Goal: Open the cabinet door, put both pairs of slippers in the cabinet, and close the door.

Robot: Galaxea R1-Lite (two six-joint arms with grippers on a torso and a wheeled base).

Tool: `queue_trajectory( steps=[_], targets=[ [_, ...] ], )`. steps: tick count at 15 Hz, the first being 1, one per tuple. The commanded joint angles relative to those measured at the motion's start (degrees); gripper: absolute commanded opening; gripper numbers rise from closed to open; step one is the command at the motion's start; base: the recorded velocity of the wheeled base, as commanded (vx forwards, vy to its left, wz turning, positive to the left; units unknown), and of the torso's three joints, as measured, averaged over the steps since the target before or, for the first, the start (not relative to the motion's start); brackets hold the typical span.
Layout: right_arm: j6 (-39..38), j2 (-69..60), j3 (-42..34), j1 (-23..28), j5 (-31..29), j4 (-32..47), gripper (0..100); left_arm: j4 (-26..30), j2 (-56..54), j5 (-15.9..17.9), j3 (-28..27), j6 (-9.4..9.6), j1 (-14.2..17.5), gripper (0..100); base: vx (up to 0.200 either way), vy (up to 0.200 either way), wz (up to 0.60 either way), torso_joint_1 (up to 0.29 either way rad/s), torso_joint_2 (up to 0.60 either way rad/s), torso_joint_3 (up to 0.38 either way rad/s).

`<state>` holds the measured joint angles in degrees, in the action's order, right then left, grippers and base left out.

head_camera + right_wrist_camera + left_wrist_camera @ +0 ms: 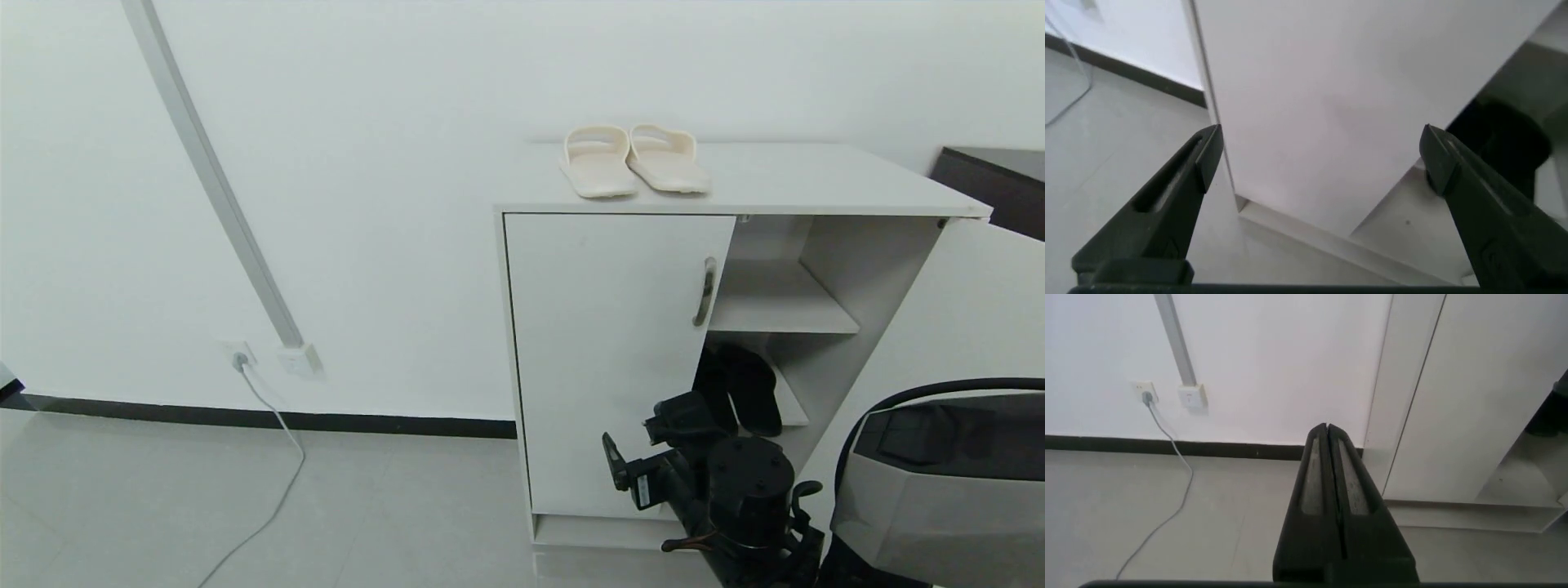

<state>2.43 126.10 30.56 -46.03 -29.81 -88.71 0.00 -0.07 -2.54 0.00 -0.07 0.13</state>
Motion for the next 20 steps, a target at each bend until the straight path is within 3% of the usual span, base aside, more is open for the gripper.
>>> queue_trajectory(
  steps=[1, 20],
  targets=[
    [0.0, 0.3, -0.1, -0.1, 0.0, 0.0, 100, 0.0, 0.1, 0.0, 0.0, -0.01, 0.0, 0, 0.0, 0.0, 0.0, 0.159, -0.46, -0.325],
    [0.4, 0.2, -2.3, -0.6, 2.1, -1.3, 100, 0.0, 0.1, 0.0, 0.0, -0.01, 0.0, 0, 0.0, 0.0, 0.0, 0.214, -0.53, -0.32]
  ],
)
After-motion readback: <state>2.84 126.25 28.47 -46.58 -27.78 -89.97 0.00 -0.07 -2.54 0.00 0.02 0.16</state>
